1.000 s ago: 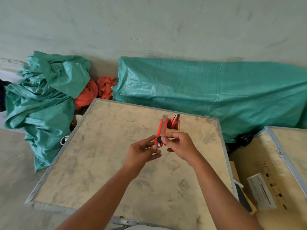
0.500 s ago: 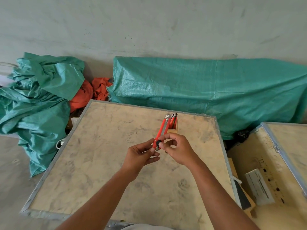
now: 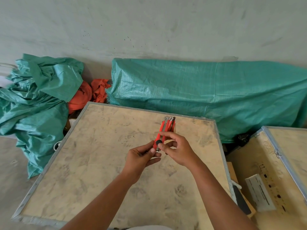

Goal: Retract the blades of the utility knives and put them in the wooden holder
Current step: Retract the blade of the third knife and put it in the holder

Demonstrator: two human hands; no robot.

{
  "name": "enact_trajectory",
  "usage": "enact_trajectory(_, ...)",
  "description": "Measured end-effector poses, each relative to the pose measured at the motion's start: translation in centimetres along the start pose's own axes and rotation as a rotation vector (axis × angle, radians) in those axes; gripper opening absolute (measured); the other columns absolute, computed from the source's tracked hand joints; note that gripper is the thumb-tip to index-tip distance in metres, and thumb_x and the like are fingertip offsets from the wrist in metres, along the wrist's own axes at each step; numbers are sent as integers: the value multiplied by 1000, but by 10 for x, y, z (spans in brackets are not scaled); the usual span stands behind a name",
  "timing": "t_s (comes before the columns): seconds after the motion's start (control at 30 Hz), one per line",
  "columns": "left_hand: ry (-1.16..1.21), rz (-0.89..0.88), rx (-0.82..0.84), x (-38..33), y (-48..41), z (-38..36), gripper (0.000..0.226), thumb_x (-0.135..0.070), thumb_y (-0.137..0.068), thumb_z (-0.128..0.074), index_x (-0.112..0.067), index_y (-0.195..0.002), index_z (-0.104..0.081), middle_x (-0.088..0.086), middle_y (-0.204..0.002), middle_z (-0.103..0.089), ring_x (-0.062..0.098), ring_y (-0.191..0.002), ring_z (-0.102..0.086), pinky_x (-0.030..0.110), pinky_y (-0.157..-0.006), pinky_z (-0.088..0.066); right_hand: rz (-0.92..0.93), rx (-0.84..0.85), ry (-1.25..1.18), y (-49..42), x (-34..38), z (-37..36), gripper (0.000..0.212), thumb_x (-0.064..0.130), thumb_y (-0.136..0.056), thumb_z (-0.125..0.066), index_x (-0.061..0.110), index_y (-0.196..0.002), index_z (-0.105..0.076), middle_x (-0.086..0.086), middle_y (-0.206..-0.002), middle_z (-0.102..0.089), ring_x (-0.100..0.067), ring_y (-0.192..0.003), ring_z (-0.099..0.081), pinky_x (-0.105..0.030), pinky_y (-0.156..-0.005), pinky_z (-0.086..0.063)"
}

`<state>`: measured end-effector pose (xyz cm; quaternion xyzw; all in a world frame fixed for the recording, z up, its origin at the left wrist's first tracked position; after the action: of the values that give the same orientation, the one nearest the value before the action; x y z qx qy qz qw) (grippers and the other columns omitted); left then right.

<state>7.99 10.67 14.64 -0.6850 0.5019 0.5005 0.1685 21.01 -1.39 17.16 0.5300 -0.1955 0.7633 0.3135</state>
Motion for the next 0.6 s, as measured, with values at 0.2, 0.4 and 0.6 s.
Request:
enact_trajectory(0.2,-12,-15,-26,4,-2,-8,33,3,-91,-62,-4,-123,-68,20,-103,-75,25,-89,-74,37,-81,-62,9,-64,28,-5,-3,3,13,25,-83,-84,28,-93,-75,9,-100,-75,-11,-80,-72,-23,-75,-57)
enact_trajectory(0.4,-1,-32,-55,10,-2,-16,32,4,-91,-62,-8,-119,-70,17,-101,-76,24,-88,-74,37,-81,-62,4,-44,-15,-2,-8,8,23,26,-84,-83,27,-106,-75,10,-111,-73,-14,-84,-73,-27,-79,-60)
enact_trajectory(0.6,-20,-38,-82,18,-3,-25,32,5,-90,-63,-6,-119,-70,17,-99,-77,25,-87,-74,34,-77,-62,2,-104,19,-1,-13,12,15,25,-80,-86,29,-89,-75,11,-104,-73,-11,-83,-72,-24,-76,-59)
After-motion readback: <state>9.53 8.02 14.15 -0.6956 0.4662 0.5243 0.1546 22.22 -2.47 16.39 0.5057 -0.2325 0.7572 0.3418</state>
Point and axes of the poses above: each hand's wrist, its own y-axis away from the middle knuckle, its own z-axis out of the back of the hand, x = y × z, the point moved 2 cm from there along -y, towards the middle knuckle
